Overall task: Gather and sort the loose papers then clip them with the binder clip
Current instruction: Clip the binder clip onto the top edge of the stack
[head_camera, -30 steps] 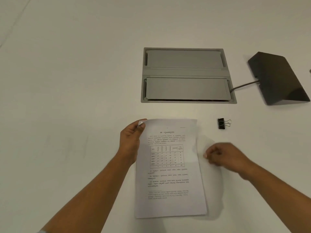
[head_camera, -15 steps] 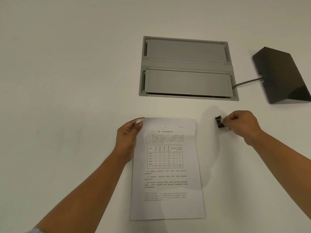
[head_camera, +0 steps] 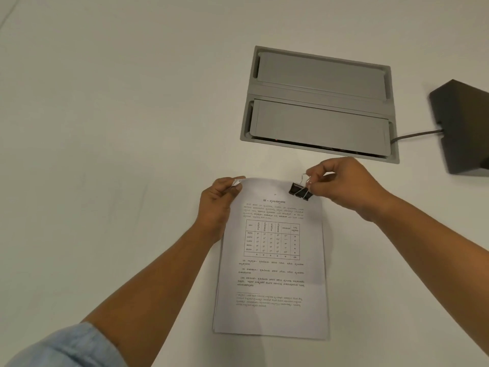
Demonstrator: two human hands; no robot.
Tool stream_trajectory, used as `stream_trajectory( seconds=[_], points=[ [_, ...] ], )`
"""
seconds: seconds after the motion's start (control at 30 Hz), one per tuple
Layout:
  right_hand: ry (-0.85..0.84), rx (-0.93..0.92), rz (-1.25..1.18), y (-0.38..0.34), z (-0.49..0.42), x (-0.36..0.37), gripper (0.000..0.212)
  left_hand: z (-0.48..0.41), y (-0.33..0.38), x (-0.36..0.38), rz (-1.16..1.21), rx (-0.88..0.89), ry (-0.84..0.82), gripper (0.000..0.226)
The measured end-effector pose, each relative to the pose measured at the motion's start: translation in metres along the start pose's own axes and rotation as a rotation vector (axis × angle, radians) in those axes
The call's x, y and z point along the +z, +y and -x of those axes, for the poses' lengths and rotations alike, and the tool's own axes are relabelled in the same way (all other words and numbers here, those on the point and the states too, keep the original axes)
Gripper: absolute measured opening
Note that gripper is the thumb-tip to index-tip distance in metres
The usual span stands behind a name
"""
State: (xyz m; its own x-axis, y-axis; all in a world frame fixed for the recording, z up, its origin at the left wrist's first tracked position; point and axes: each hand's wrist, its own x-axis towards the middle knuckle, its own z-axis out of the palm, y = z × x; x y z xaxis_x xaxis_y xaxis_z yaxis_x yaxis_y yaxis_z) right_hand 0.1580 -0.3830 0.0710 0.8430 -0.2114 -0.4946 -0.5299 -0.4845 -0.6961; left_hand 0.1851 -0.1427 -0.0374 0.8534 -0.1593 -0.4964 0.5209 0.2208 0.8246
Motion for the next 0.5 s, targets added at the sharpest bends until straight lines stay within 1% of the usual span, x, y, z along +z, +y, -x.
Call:
stream_trajectory(
  seconds=[0.1,0.2,0.3,0.33,0.5],
  points=[
    [-0.067,0.001,0.029,-0.008,-0.004,0.008,0.01,-0.001,-0.002,-0.004,0.041,-0.016,-0.018,0.017],
    [-0.089,-0.019,0.077,-0.012,-0.007,0.013,0.011,0.0,-0.001,-0.003,0.041,0.004,-0.022,0.016],
    [-0.108,-0.062,0.078,-0.018,-0.009,0.016,0.028,-0.001,-0.002,-0.002,0.051,0.015,-0.01,0.015],
    [-0.122,-0.069,0.079,-0.02,-0.01,0.017,0.031,-0.001,-0.002,-0.003,0.05,0.019,-0.013,0.016],
    [-0.163,-0.115,0.147,-0.031,-0.016,0.019,0.036,0.0,-0.003,-0.002,0.039,0.046,-0.031,0.015]
  ],
)
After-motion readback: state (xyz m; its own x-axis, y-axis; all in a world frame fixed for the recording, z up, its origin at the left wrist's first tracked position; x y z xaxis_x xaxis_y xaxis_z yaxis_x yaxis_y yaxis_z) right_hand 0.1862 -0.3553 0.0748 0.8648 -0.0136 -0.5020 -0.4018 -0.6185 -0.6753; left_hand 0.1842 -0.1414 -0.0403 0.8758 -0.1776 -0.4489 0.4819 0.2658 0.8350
